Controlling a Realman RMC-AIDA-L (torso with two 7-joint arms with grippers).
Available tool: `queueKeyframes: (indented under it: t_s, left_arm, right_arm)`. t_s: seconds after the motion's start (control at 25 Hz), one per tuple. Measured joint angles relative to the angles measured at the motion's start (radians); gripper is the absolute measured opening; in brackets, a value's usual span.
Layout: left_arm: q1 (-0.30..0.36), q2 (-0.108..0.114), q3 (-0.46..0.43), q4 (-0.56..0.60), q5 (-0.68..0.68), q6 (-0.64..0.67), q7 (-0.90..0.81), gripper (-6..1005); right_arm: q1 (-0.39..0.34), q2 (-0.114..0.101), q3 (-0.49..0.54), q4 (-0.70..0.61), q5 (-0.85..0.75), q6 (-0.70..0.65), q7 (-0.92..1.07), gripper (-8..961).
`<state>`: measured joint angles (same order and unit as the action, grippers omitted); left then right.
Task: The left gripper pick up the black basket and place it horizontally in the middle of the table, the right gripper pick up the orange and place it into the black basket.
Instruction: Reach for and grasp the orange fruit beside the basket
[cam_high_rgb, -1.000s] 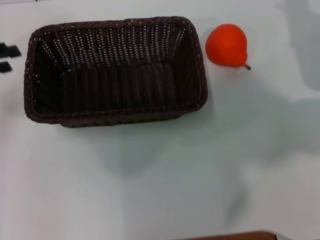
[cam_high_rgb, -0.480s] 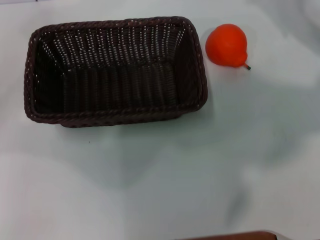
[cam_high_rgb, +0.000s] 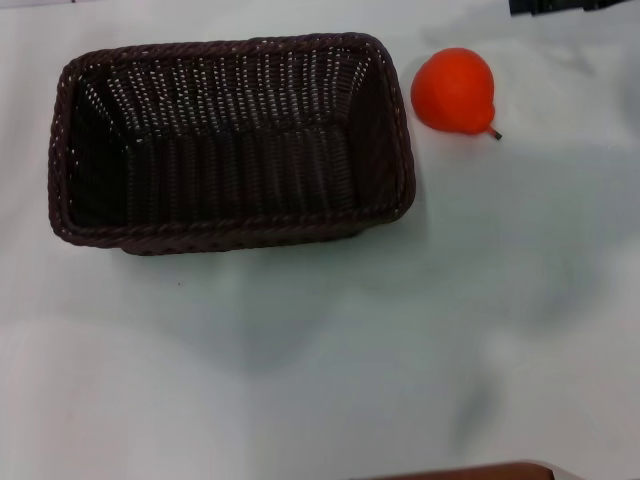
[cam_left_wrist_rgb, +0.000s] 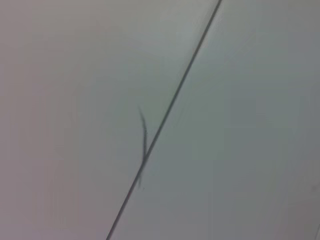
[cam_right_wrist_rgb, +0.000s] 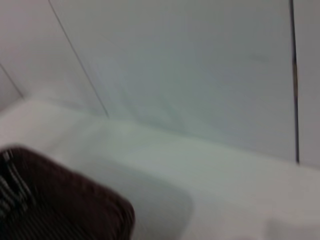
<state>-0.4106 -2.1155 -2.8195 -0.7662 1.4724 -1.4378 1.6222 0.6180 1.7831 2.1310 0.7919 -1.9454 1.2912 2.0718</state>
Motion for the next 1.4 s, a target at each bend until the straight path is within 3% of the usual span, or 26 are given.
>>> queueKeyframes:
  t_s: [0.12,0.32,0.68,0.96,1.28,1.4]
  left_arm:
    - [-0.006,0.004,0.0,0.015,-0.002,0.005,0.0,878]
    - [-0.007,0.004,0.0,0.016,-0.003,0.0,0.001,892]
    - [-0.002,-0.004,0.0,0.022,-0.003,0.002,-0.001,891]
    - [0.004,0.001,0.024,0.024,0.001,-0.005,-0.01,891]
    - [0.001,0.0,0.025,0.027,0.001,-0.005,-0.01,890]
    - [-0.002,0.002,0.028,0.039,0.002,-0.005,-0.01,888]
  right_arm:
    - [0.043,0.009,0.009,0.024,-0.158,0.019,0.076,868]
    - [0.128,0.028,0.008,-0.005,-0.32,0.04,0.144,859]
    - [0.244,0.098,0.007,-0.074,-0.538,-0.004,0.176,843]
    - [0.268,0.141,0.0,-0.136,-0.576,-0.091,0.17,831]
    - [0.261,0.212,-0.009,-0.182,-0.597,-0.234,0.125,816]
    - [0.259,0.221,-0.007,-0.191,-0.594,-0.251,0.113,811]
